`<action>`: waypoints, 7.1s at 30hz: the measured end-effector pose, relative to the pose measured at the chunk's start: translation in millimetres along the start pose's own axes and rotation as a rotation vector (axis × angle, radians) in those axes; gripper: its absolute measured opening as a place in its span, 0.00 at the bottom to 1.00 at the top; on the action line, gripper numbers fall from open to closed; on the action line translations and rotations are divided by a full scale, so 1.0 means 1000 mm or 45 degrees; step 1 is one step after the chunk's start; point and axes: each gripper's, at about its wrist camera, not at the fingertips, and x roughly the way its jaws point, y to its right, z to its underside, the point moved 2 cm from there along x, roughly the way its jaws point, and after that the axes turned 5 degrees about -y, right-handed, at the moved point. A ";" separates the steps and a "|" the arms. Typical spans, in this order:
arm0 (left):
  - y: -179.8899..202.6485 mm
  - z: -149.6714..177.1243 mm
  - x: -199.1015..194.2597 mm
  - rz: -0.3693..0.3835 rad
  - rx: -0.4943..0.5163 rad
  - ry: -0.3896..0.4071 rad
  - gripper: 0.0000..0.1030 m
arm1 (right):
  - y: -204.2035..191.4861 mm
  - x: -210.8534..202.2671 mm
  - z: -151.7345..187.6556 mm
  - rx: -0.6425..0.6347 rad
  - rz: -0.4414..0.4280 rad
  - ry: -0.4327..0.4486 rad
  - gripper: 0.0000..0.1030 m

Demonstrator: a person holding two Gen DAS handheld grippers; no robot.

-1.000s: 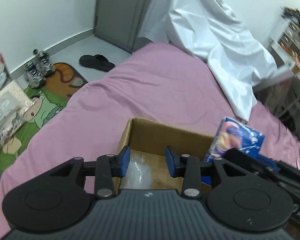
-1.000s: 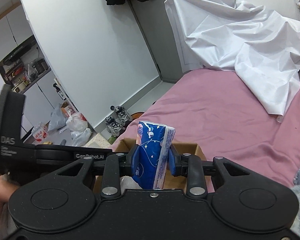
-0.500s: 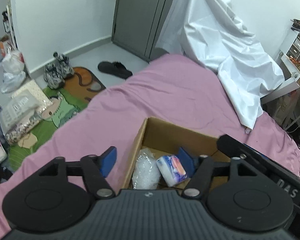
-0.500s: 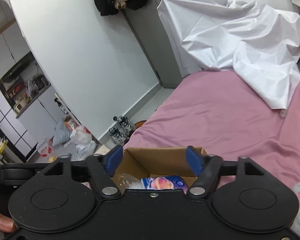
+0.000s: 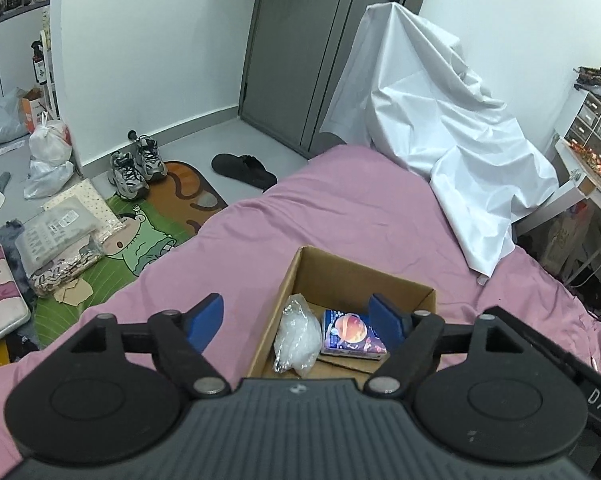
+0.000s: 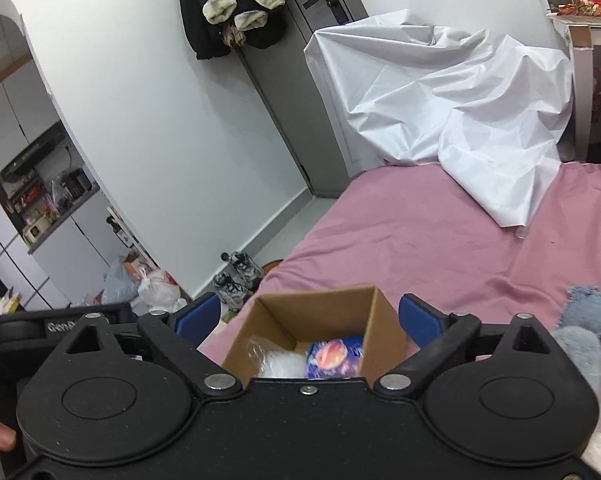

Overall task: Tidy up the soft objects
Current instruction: 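Open the left tool over the box while the right tool releases the tissue pack inside, then grasp the hamburger plush with the left tool while the right tool grasps the white roll, then carry the hamburger plush with the left tool while the right tool carries the white roll into the box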

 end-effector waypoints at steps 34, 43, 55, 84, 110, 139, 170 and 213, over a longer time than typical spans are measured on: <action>0.070 0.079 -0.035 0.299 0.087 -0.070 0.80 | 0.081 -0.108 0.066 0.034 0.289 0.061 1.00; 0.084 0.101 -0.031 0.311 0.141 -0.103 0.80 | 0.104 -0.133 0.087 0.042 0.367 0.030 1.00; 0.107 0.123 -0.019 0.337 0.220 -0.161 0.80 | 0.128 -0.138 0.103 0.097 0.348 -0.005 0.83; 0.151 0.162 0.068 0.376 0.242 -0.383 0.60 | 0.164 -0.085 0.109 0.198 0.242 -0.144 0.40; 0.150 0.155 0.079 0.390 0.177 -0.462 0.35 | 0.155 -0.070 0.090 0.107 0.333 -0.135 0.27; 0.107 0.105 0.026 0.373 0.173 -0.316 0.35 | 0.136 -0.015 0.115 0.206 0.289 -0.345 0.56; 0.018 0.057 0.013 0.232 0.104 -0.216 0.35 | 0.061 -0.042 0.055 0.079 0.249 -0.067 0.38; -0.020 0.034 0.013 0.060 0.143 -0.176 0.80 | -0.009 -0.003 0.029 -0.061 0.075 0.001 0.70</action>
